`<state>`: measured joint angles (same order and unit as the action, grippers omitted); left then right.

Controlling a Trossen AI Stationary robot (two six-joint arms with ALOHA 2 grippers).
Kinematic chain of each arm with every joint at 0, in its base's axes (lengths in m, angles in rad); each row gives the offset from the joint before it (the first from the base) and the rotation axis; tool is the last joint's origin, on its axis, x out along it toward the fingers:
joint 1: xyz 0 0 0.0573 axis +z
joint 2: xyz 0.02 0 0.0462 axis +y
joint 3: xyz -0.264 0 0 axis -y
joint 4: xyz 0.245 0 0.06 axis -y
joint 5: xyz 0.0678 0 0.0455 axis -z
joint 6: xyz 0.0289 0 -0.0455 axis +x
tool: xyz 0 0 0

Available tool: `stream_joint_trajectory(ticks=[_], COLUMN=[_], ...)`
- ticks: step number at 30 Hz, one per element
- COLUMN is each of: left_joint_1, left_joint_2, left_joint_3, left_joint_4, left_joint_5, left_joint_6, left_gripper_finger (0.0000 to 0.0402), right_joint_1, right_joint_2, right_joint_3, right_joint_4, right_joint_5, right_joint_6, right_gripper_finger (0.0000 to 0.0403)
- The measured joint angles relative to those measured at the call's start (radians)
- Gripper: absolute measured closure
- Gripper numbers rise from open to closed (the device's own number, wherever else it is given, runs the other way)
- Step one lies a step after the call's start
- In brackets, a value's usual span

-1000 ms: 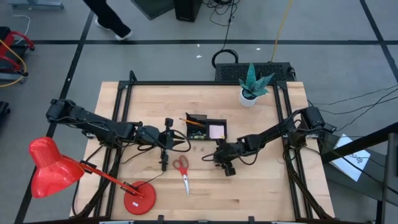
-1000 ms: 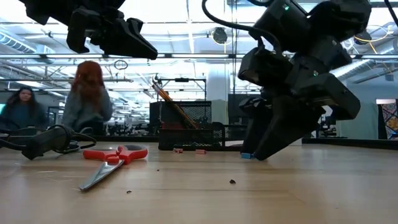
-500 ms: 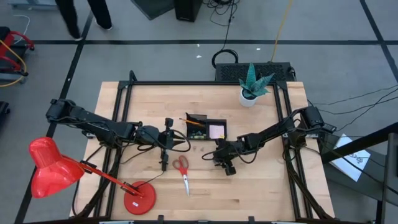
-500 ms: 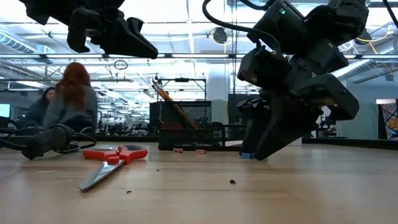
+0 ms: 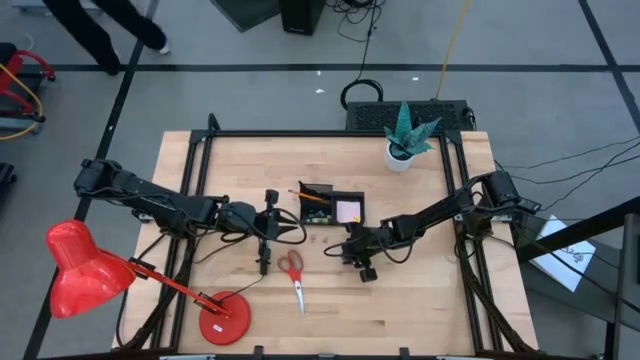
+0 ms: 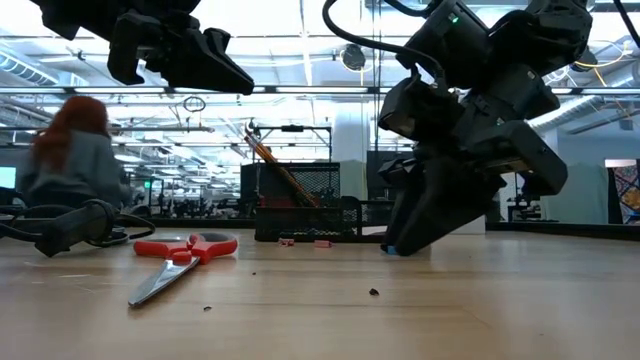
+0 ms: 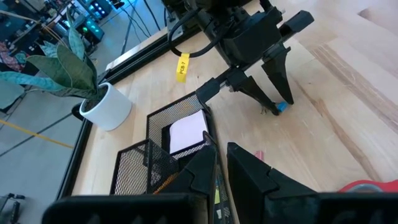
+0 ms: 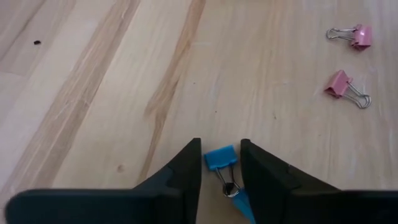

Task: Pick and place office supplies into organizer
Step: Put the blue binder clip into the black desk organizer

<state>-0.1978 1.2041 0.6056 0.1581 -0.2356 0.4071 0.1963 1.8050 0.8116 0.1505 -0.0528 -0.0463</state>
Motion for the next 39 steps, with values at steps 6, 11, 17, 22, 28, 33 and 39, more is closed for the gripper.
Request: stream_joint_trajectory(ticks=[6, 11, 17, 22, 28, 33, 39], left_joint_1=[0.0, 0.0, 0.0, 0.0, 0.0, -0.002, -0.015], left_joint_2=[0.0, 0.0, 0.0, 0.0, 0.0, -0.007, -0.007], left_joint_3=[0.0, 0.0, 0.0, 0.0, 0.0, 0.0, 0.0], left_joint_4=[0.0, 0.0, 0.001, 0.003, 0.068, 0.109, 0.119], left_joint_5=[0.0, 0.0, 0.0, -0.001, -0.054, -0.081, -0.081], left_joint_6=[-0.001, -0.001, 0.0, 0.003, 0.044, 0.044, 0.067], left_gripper_finger=[0.0353, 0.0353, 0.0353, 0.0353, 0.0353, 0.0353, 0.0353], right_joint_1=[0.0, 0.0, -0.003, -0.007, -0.047, -0.111, -0.175], right_joint_2=[0.0, -0.011, -0.053, -0.066, -0.068, -0.067, -0.05], right_joint_3=[0.0, 0.0, 0.06, 0.132, 0.174, 0.176, 0.177], right_joint_4=[0.001, 0.007, -0.042, -0.058, -0.05, -0.005, 0.001], right_joint_5=[-0.001, -0.001, 0.004, 0.001, 0.076, 0.106, 0.103], right_joint_6=[0.0, -0.002, -0.03, -0.077, -0.119, -0.129, -0.134], right_gripper_finger=[0.0343, 0.0348, 0.0335, 0.034, 0.034, 0.0336, 0.034])
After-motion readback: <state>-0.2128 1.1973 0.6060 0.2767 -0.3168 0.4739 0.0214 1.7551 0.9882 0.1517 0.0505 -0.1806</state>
